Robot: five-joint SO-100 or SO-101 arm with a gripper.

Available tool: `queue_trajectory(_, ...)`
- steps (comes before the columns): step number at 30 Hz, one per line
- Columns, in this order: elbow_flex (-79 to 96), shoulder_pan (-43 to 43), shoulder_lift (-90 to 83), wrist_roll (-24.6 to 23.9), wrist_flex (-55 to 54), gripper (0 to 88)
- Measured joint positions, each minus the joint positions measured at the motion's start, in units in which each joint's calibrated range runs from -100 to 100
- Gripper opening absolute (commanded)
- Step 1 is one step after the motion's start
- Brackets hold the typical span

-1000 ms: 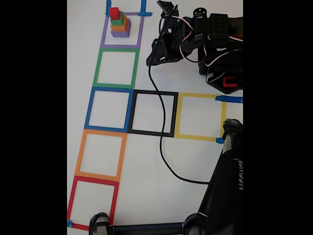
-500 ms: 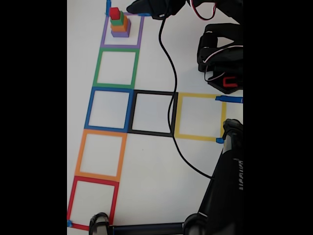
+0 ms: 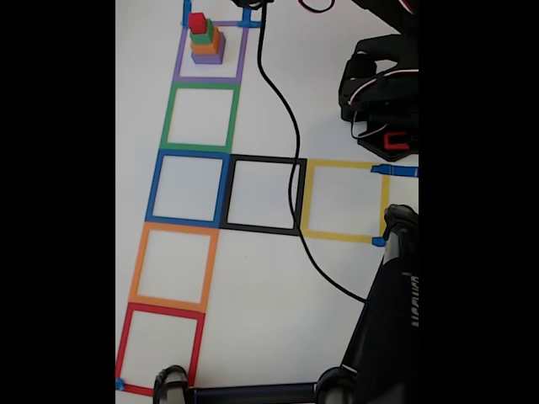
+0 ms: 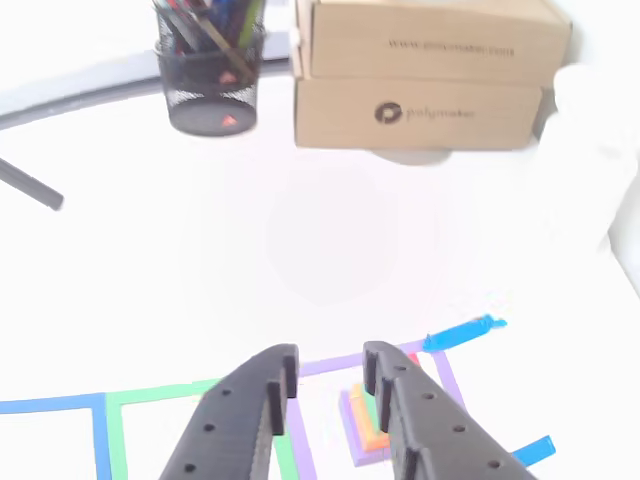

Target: Tower of hanoi

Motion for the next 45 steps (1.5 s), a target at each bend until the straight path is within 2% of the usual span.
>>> queue_trajectory(3, 4.25, 2.22, -0.51, 0.54, -2.42, 13.0)
queue_trajectory(8, 11.51, 7.26, -5.23, 0.9, -3.39, 13.9)
queue_trajectory(11, 15.94, 8.78, -8.78, 0.9, -4.35, 26.8)
queue_trajectory(17, 22.84, 12.17, -11.73, 0.9, -12.17, 28.9)
queue_trajectory(24, 28.51, 13.93, -11.65, 1.26, -21.77, 41.5)
queue_trajectory(31, 38.78, 17.44, -12.24, 1.44, -33.21, 40.7)
queue_trajectory(39, 39.58, 17.44, -11.06, 1.44, -34.99, 39.5)
queue_trajectory(42, 39.58, 16.5, -7.01, 1.44, -37.89, 39.5)
queue_trajectory(45, 39.58, 15.8, 0.93, 1.44, -45.71, 39.6)
